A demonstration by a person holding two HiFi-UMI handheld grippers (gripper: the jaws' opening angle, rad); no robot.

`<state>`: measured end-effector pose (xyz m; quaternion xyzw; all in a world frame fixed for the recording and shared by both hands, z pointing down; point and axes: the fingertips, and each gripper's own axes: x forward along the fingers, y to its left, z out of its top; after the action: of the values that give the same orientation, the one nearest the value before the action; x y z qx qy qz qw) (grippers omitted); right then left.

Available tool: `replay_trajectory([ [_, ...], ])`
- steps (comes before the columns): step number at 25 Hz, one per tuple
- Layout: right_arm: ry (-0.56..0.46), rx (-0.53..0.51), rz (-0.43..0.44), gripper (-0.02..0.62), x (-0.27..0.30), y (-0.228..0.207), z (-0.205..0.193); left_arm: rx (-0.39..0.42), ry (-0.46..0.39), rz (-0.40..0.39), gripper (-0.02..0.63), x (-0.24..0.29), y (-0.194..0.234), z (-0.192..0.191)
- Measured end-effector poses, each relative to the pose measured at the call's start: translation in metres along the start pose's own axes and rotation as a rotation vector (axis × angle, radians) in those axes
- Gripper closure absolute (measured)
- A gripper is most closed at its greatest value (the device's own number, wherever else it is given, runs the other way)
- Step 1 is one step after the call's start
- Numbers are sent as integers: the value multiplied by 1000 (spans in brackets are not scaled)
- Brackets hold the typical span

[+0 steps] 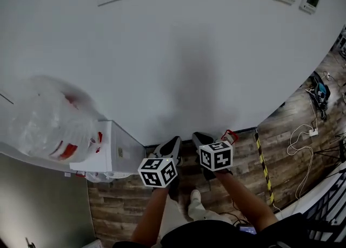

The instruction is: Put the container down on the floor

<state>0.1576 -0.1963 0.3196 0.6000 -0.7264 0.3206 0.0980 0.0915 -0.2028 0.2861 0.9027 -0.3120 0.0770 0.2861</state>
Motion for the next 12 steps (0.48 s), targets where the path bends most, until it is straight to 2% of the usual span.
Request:
replay_trajectory([
  [4,-43,-4,31,560,-8,3,32,1,-39,-14,589,-1,-14,24],
  [8,-88,-27,60,559,-20,11,60,-48,-87,-43,589,-6,-27,44],
  [12,-125,-34,72,560,-32,12,82,-45,-120,-61,588,-10,-38,61],
])
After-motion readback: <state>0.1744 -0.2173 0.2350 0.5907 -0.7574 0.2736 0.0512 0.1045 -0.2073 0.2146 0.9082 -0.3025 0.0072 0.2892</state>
